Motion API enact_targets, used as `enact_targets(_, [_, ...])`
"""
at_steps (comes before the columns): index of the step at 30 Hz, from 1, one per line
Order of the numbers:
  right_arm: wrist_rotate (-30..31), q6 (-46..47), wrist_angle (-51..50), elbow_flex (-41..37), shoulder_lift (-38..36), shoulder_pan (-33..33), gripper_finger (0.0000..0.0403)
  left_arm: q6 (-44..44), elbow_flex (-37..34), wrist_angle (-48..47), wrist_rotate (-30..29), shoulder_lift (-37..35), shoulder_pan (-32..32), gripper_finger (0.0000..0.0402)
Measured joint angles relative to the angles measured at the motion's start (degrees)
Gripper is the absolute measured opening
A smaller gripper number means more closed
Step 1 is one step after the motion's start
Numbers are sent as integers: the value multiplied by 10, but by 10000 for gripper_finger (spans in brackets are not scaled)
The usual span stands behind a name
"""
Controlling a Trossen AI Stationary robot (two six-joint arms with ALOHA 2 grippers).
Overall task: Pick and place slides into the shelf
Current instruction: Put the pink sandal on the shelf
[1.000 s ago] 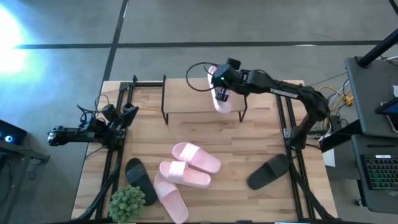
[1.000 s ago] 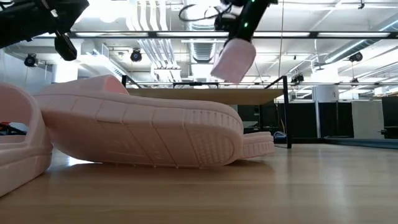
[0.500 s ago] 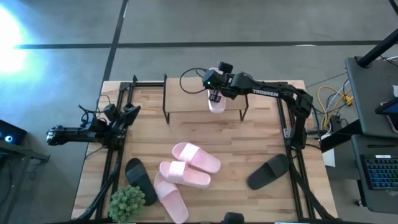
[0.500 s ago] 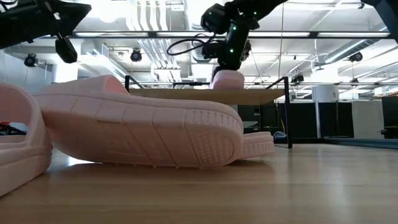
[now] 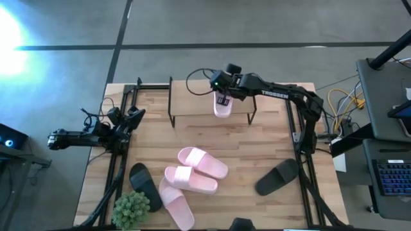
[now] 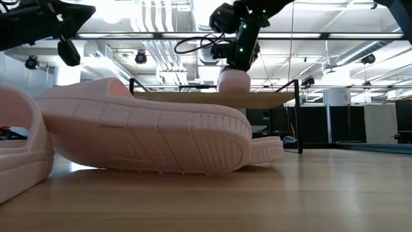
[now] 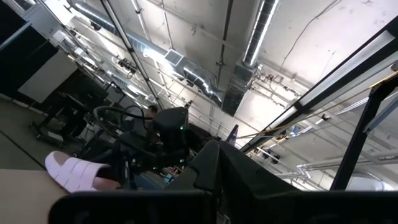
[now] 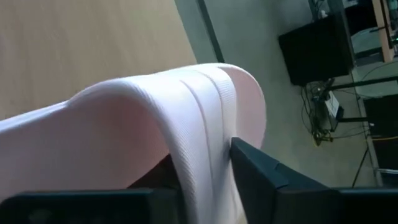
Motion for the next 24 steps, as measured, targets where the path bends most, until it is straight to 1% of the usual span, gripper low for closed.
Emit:
enact_targets(6, [2,-3,-7,-1,2,1,147,-1,1,0,0,0,0,0])
enact_targets(10, [3,-2,-48,0,-2,9,164,-3,1,0,2,0,0,0])
enact_targets(15, [3,7,-78,0,-16,27,175,-3,1,0,2,0,0,0])
enact_targets(24, [4,52,-83,1,-54,43,180,-3,1,0,3,0,0,0])
